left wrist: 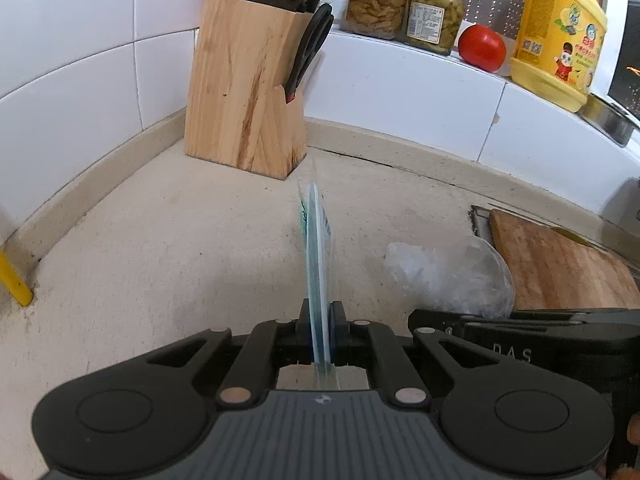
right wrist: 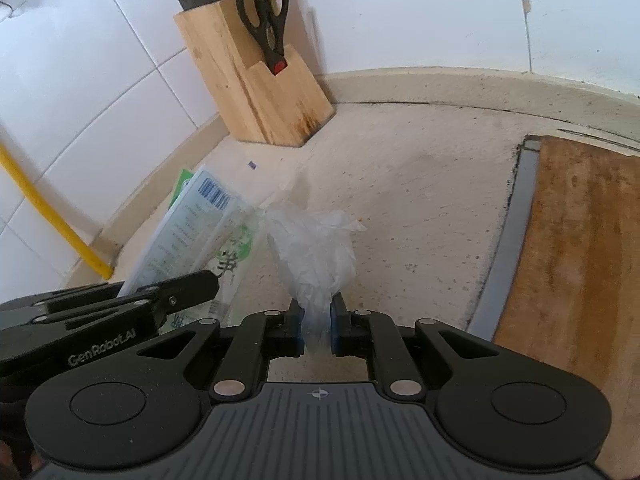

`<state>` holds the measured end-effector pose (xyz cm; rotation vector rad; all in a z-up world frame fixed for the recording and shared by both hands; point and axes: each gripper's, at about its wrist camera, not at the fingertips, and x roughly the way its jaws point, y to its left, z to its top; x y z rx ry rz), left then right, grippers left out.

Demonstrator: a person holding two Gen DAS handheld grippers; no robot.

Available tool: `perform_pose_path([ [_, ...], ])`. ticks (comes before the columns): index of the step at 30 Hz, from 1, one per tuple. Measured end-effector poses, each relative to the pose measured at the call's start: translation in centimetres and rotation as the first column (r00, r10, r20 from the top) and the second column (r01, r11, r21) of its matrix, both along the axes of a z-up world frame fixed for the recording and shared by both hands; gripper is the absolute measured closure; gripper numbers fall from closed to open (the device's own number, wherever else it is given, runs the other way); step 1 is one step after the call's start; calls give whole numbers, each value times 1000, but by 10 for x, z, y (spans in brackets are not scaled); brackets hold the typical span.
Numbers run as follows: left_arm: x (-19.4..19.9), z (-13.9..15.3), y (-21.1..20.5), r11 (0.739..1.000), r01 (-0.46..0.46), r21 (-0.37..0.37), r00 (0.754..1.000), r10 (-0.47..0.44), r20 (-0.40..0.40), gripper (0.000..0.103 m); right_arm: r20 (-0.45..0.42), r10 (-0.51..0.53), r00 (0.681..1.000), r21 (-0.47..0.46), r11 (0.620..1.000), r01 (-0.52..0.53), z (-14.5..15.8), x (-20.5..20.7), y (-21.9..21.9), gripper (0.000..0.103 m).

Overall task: Collect trash
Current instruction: 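Lift the package with the left tool while the right tool lifts the bag toward the bin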

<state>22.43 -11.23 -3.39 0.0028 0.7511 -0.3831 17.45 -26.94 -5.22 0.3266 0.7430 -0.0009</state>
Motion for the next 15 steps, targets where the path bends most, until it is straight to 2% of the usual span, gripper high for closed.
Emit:
perform_pose_path([
  [6, -15, 3, 17, 1000, -7, -22, 1000, 8, 9, 100, -4, 2, 1000, -27, 1000, -2, 2, -5, 13, 88],
  [15, -38, 5, 55, 998, -45, -35, 999, 46, 13, 100, -10, 66, 998, -57, 996, -66, 8, -6, 58, 88],
])
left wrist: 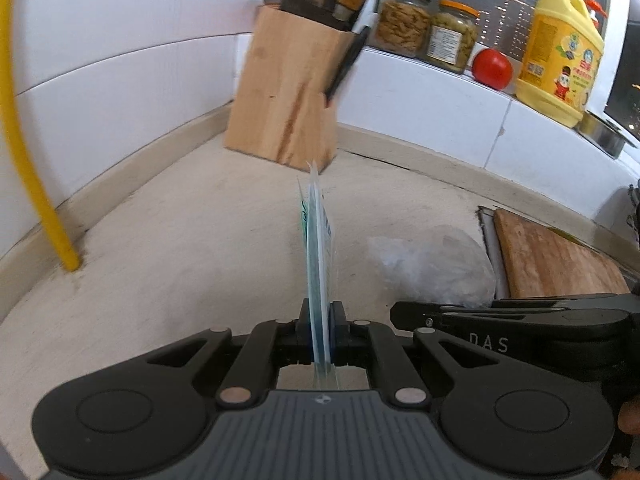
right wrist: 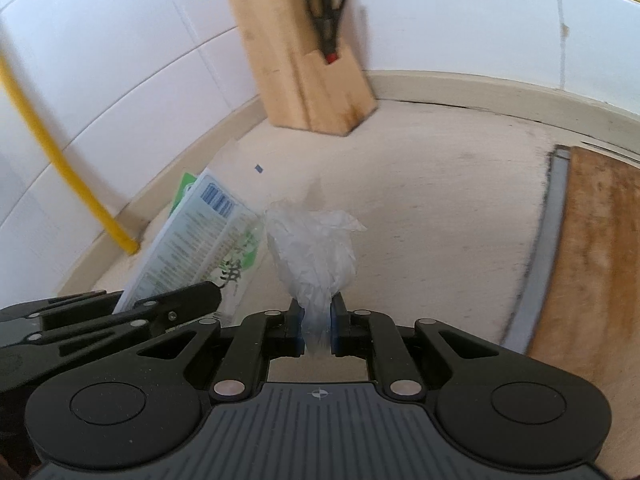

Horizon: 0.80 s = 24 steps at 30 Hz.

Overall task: Collect trash
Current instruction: 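Lift the package with the left tool while the right tool lifts the bag toward the bin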

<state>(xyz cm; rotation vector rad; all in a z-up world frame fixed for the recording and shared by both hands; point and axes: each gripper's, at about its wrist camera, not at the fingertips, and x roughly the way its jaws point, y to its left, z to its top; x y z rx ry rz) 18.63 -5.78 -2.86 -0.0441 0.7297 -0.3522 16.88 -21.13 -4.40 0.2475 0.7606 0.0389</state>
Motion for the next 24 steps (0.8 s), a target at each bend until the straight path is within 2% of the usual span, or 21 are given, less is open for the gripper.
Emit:
perform_pose_path([
  [14, -33, 8, 48, 995, -101, -5, 995, 101, 22, 100, -12, 100, 995, -25, 995, -100, 1, -10, 61, 88],
  [24, -57, 10, 71, 986, -166, -11, 986, 166, 28, 100, -13, 156, 988, -30, 987, -157, 1, -19, 87, 88],
])
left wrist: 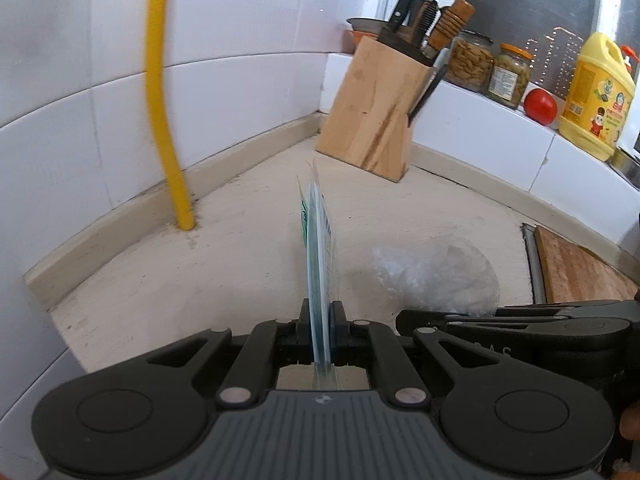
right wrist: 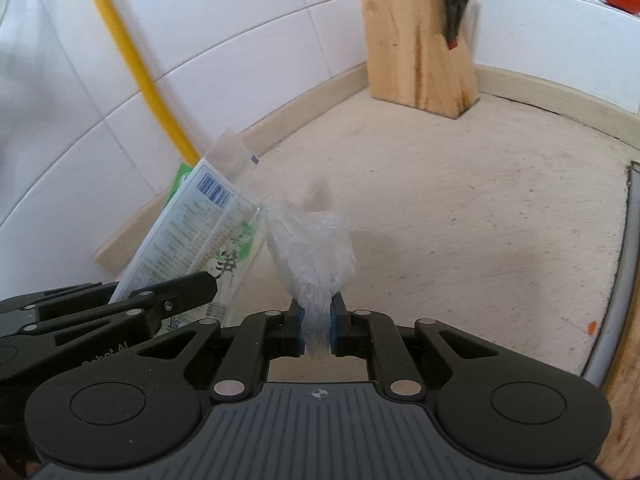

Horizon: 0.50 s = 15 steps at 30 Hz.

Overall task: Collect trash
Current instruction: 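Lift the package with the left tool while the right tool lifts the bag toward the bin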

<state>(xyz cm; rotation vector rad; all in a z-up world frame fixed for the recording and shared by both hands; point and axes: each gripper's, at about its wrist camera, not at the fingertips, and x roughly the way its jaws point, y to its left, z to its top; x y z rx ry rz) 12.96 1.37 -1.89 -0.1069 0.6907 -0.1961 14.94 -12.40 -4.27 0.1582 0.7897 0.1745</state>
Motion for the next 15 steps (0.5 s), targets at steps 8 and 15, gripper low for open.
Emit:
perform_pose_path([
  [8, -18, 1, 15, 999, -44, -4, 999, 44, 8, 100, -4, 43, 999, -2, 999, -43, 0, -7, 17, 88],
  [15, -36, 1, 26, 996, -83, -10, 996, 83, 12, 100, -3, 93, 996, -11, 996, -93, 3, -17, 31, 88],
])
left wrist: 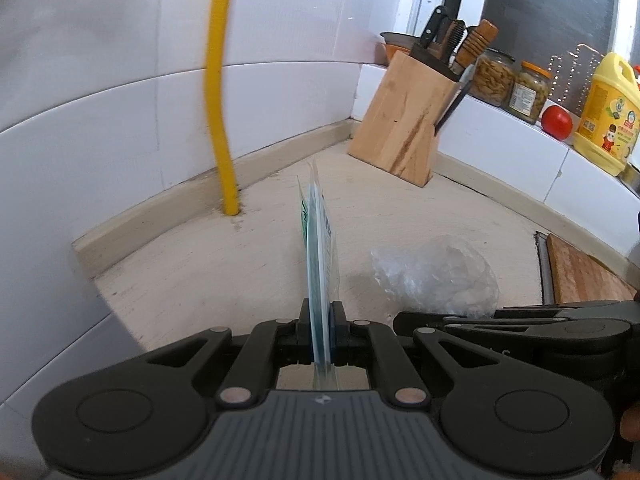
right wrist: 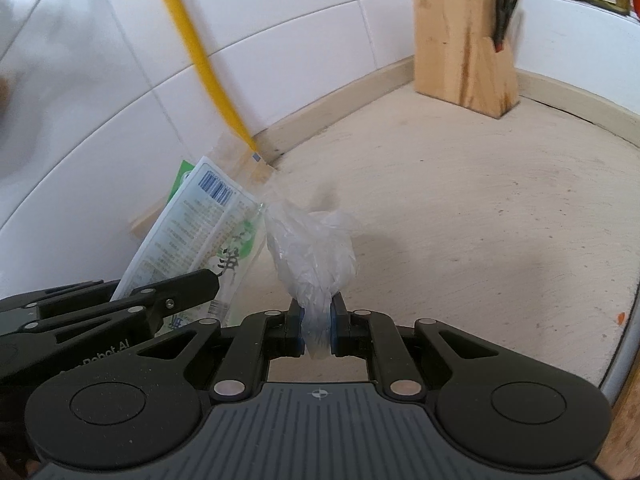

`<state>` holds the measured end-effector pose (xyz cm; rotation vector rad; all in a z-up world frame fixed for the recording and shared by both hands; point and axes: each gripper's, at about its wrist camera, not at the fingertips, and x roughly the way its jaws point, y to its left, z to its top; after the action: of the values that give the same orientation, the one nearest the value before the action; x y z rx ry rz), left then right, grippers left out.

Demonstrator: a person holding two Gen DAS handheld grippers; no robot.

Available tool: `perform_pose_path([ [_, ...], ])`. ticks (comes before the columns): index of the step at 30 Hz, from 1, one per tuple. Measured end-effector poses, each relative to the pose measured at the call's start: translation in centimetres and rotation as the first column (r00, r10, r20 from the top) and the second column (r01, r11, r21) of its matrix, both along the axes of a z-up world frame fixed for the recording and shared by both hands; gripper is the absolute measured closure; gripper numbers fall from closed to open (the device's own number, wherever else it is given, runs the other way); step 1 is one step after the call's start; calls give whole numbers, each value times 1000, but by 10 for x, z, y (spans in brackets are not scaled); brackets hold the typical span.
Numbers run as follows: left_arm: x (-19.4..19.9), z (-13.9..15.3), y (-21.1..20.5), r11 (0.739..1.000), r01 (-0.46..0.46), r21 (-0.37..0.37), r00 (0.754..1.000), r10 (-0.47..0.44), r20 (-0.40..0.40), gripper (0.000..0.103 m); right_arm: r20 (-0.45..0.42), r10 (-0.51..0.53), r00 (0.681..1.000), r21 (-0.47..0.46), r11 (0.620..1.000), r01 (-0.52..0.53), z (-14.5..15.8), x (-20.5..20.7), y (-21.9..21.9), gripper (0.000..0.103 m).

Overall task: Collect trash
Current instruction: 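Lift the package with the left tool while the right tool lifts the bag toward the bin, then lower both tools over the bin and open them, dropping package and bag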

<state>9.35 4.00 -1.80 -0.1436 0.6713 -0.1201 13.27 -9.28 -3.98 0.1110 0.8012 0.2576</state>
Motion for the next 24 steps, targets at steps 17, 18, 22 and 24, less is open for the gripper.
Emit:
perform_pose_path([
  [17, -70, 3, 50, 985, -172, -4, 985, 172, -4, 100, -29, 174, 984, -14, 985, -174, -7, -28, 73, 88],
  [18, -74, 2, 54, 983, -182, -5, 983, 182, -3, 100, -32, 184, 982, -15, 983, -185, -8, -29, 77, 88],
  [22, -91, 0, 67, 975, -221, -7, 975, 221, -5, 100, -41, 228, 973, -19, 973, -229, -11, -36, 96, 88],
  [24, -99, -1, 73, 971, -237, -9, 971, 237, -7, 100, -44, 248, 968, -21, 968, -249, -13, -39, 104, 88],
])
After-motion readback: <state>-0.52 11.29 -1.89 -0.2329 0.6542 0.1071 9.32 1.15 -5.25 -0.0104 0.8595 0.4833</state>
